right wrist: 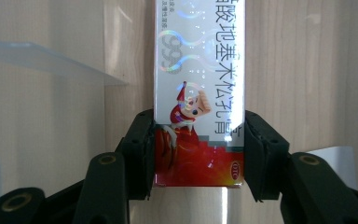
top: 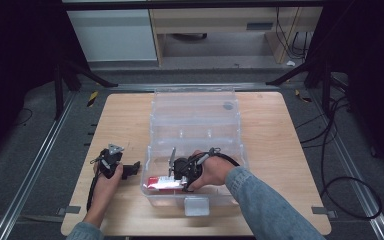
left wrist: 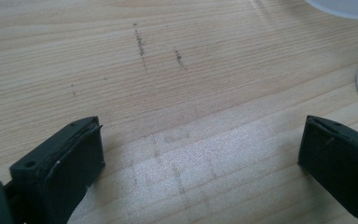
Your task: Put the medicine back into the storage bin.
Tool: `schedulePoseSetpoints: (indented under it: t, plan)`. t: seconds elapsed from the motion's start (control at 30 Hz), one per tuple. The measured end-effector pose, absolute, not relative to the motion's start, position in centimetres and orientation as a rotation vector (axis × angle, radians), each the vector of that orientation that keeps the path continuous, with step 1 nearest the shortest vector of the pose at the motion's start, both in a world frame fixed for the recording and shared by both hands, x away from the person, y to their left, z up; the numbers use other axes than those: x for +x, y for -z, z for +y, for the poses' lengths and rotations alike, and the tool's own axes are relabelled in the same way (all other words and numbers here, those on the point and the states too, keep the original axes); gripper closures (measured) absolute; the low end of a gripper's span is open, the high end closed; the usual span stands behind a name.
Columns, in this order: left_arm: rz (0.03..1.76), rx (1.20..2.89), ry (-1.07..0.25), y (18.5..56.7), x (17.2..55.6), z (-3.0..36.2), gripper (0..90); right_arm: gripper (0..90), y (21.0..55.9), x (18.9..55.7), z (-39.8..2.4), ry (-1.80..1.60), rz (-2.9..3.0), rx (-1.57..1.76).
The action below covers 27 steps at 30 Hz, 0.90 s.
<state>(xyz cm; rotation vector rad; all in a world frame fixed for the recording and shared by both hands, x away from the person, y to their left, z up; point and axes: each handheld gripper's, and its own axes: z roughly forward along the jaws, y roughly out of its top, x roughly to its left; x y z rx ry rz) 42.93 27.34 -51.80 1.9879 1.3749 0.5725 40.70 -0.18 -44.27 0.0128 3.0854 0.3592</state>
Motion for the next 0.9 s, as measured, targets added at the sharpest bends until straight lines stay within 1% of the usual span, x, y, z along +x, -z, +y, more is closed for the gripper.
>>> schedulePoseSetpoints:
  t: [0.9]
  plan:
    - [1.372,1.990,-0.571,51.8,43.0,27.3,0.0,50.9,45.5,40.8,0.2,-0.315,3.113,0.048]
